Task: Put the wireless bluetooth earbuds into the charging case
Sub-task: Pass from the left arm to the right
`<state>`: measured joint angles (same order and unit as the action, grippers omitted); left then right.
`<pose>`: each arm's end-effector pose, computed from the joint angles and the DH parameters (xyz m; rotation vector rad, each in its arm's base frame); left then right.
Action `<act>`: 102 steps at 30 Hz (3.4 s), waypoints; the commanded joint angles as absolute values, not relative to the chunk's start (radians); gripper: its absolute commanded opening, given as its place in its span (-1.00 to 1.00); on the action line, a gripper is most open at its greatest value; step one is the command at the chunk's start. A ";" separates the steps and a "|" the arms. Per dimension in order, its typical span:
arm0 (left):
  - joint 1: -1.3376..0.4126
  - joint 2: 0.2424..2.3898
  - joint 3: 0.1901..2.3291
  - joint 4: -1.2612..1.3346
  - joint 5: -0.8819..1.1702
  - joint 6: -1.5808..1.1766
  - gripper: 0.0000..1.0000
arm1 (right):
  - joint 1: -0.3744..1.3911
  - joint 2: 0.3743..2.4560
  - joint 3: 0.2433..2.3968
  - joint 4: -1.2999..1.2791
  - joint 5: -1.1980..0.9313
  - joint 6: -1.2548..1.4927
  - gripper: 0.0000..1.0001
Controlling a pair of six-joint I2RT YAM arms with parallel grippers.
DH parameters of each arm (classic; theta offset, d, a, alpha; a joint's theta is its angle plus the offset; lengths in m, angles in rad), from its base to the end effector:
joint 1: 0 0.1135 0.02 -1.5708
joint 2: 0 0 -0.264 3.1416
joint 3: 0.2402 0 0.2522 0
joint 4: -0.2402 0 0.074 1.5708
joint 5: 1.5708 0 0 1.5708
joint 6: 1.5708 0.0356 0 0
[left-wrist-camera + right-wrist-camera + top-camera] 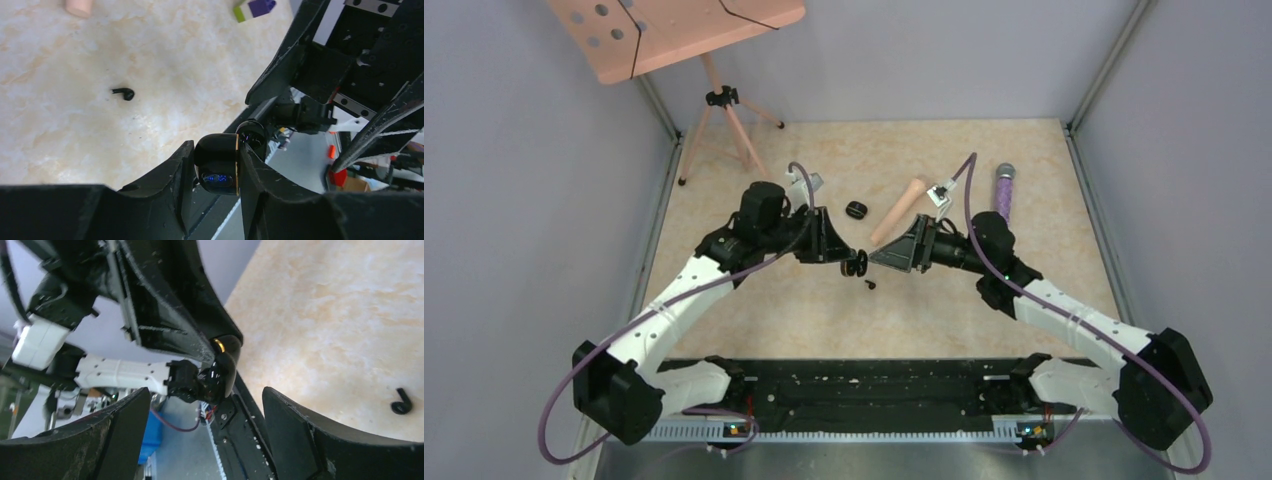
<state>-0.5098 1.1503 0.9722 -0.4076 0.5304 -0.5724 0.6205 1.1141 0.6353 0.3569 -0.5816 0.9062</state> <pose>0.2105 -0.1383 0.3123 0.2619 2.2983 -1.1656 0.1933 0.1622 0.2782 -0.2270 1.9468 1.5689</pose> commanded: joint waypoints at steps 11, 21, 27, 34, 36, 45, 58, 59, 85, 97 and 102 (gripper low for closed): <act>-0.464 1.175 1.026 -0.155 0.849 -0.715 -1.00 | 0.586 1.087 0.523 0.913 -0.804 1.121 0.65; -0.463 1.183 1.008 -0.096 0.880 -0.761 -1.00 | 0.586 1.159 0.527 1.029 -0.797 1.166 0.43; -0.463 1.177 0.994 -0.089 0.882 -0.768 -1.00 | 0.586 1.236 0.554 1.115 -0.802 1.203 0.29; -0.463 1.174 0.983 -0.092 0.881 -0.765 -1.00 | 0.586 1.275 0.557 1.198 -0.792 1.253 0.04; -0.463 1.173 0.982 -0.093 0.880 -0.763 -1.00 | 0.586 1.272 0.557 1.199 -0.790 1.256 -0.04; -0.462 1.168 0.979 -0.086 0.884 -0.766 -1.00 | 0.586 1.267 0.549 1.174 -0.781 1.250 -0.30; -0.465 1.158 1.037 -0.239 0.801 -0.675 -1.00 | 0.587 1.191 0.606 0.864 -0.717 1.089 0.23; -0.464 1.157 1.044 -0.252 0.794 -0.666 -1.00 | 0.590 1.175 0.624 0.781 -0.698 1.048 0.25; -0.466 1.139 1.076 -0.301 0.747 -0.647 -1.00 | 0.750 1.150 0.845 0.126 -0.341 0.717 0.22; -0.466 1.144 1.074 -0.295 0.753 -0.650 -1.00 | 0.696 1.127 0.713 0.442 -0.515 0.915 0.15; -0.465 1.145 1.073 -0.288 0.758 -0.650 -1.00 | 0.684 1.138 0.665 0.599 -0.556 0.990 0.22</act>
<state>-0.4656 1.1713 1.0309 -0.3416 0.7345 -0.6521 0.7017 1.1397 0.6907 0.3801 -0.4961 0.9047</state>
